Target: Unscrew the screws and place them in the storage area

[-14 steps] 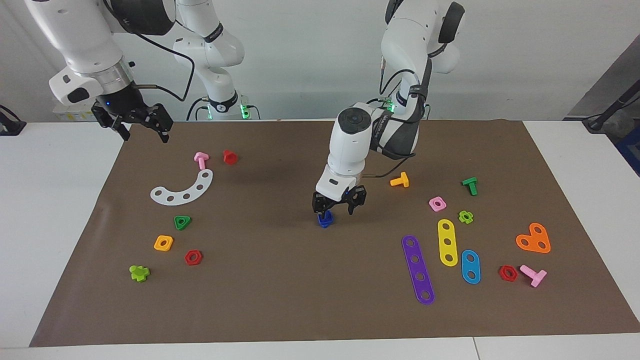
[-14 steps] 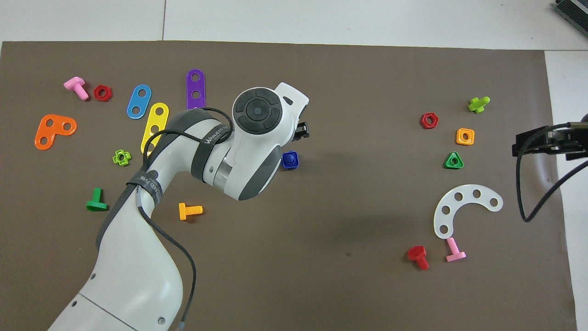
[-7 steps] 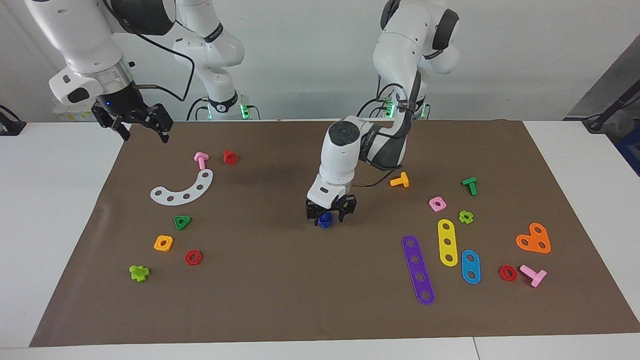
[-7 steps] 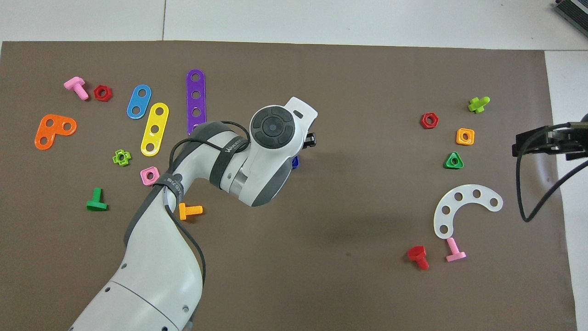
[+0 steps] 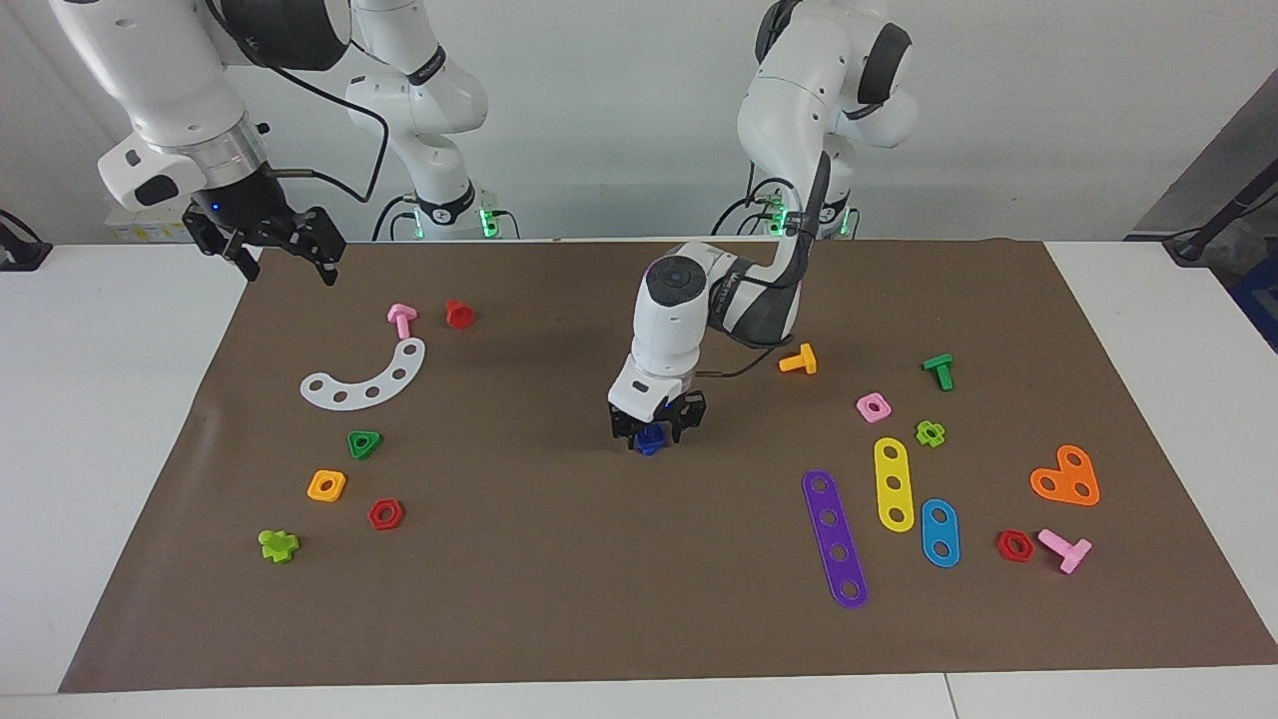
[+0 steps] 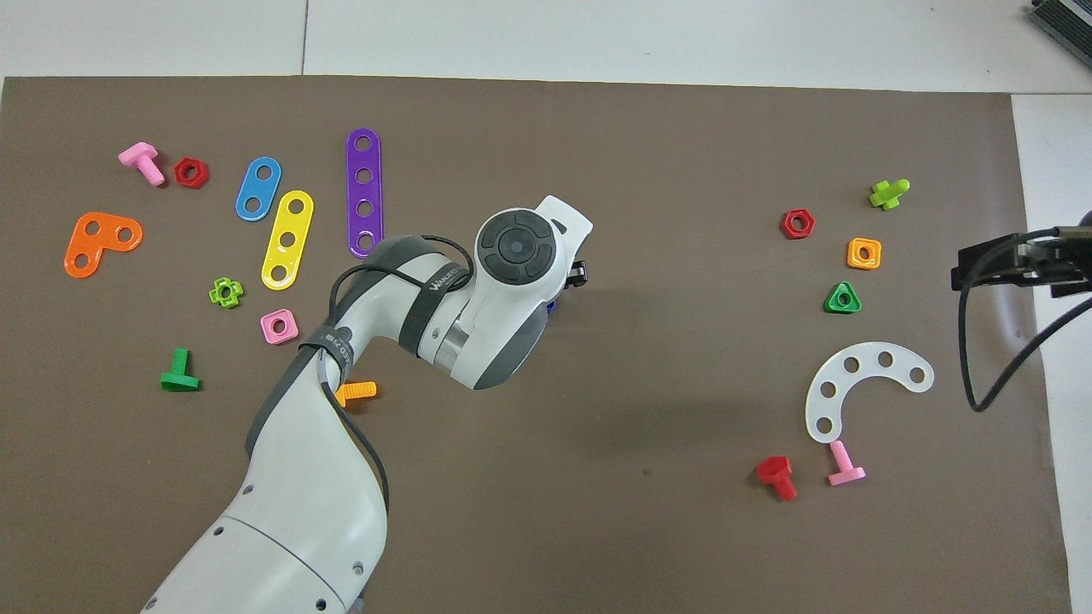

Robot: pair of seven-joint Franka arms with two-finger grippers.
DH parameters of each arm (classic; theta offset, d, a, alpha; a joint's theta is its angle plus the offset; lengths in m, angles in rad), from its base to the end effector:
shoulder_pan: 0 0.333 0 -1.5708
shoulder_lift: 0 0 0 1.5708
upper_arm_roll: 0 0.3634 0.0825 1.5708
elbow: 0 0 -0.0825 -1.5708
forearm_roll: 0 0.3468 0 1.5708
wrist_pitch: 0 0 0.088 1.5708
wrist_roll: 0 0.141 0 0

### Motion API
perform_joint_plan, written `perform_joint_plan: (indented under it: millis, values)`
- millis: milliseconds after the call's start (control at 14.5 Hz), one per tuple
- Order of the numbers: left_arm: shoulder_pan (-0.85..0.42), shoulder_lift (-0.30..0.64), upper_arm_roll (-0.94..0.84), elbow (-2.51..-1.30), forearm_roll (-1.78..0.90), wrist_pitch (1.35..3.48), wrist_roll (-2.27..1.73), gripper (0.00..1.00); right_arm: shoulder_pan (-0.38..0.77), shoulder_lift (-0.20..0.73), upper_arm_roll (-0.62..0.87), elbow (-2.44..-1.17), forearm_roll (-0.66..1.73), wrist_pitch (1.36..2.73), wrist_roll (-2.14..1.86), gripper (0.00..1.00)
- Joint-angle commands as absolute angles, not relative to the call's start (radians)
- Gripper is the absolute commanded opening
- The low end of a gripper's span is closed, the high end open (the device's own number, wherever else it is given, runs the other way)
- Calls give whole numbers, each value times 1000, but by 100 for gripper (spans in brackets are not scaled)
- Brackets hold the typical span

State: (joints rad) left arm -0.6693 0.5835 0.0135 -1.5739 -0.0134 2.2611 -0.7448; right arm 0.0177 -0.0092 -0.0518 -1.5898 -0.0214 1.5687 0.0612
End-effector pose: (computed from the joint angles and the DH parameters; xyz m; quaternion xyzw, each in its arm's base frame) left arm 0.5579 -0.4321 0.3365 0.9975 0.0471 0.0385 0.0347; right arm 0.5127 -0.0207 0.6342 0.9988 -0.0476 -0.0058 0.0105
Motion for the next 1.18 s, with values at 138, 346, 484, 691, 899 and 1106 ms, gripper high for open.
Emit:
perform_joint_plan:
  millis: [138, 346, 484, 691, 899, 1106]
  values:
    - [-687, 574, 31, -1589, -26, 2237, -753, 65, 14, -26, -51, -1601, -17, 1568, 57, 100]
    - [-690, 572, 31, -1579, -32, 2223, -753, 61, 14, -26, -51, -1601, -17, 1568, 57, 100]
    - [-690, 572, 31, -1578, -32, 2221, -753, 57, 14, -25, -51, -1601, -17, 1568, 57, 100]
    - [-690, 572, 31, -1577, -34, 2221, -753, 52, 14, -25, -51, -1601, -17, 1568, 57, 100]
    - [-689, 572, 31, -1574, -34, 2217, -753, 48, 14, -25, -51, -1601, -17, 1569, 57, 100]
    - [-689, 575, 31, -1548, -55, 2189, -753, 45, 14, -26, -51, -1601, -17, 1569, 57, 100]
